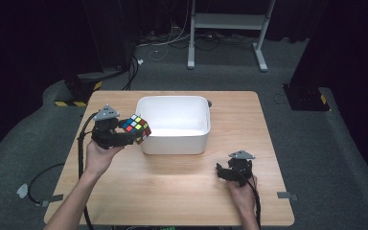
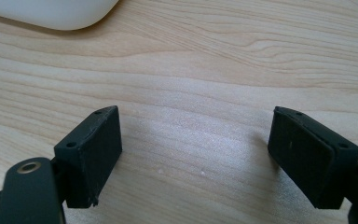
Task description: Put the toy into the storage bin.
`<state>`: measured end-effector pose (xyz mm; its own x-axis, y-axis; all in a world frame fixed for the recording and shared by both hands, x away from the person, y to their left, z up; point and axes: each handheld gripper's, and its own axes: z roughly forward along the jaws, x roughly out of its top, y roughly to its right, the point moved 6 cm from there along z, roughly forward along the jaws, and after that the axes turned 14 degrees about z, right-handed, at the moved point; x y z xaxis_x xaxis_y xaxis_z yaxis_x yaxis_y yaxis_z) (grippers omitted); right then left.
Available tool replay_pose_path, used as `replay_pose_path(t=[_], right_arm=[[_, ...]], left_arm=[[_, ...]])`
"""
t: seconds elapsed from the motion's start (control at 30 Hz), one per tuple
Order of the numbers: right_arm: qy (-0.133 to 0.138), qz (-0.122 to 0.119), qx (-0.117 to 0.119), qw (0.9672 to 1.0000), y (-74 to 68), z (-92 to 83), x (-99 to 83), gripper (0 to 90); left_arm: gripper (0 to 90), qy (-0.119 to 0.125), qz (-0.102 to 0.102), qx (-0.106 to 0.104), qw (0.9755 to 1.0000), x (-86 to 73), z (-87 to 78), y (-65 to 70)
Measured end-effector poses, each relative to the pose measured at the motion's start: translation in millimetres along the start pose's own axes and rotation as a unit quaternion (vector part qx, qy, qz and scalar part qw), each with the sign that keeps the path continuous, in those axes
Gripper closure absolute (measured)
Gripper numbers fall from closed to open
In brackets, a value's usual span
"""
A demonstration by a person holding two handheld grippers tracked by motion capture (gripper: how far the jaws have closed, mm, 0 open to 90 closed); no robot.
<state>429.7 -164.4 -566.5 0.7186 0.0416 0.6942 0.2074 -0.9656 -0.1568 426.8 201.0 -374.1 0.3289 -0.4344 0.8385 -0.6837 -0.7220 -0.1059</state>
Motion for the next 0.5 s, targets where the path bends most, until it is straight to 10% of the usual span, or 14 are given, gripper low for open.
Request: replay_pose_path(t=[0.5], right_arm=[[0.0, 0.0, 0.0, 1.0, 0.0, 0.0, 0.0, 17.2]], left_arm=[[33.9, -0.003, 0.01, 0.004, 0.9999, 10.2, 7.9, -3.0]])
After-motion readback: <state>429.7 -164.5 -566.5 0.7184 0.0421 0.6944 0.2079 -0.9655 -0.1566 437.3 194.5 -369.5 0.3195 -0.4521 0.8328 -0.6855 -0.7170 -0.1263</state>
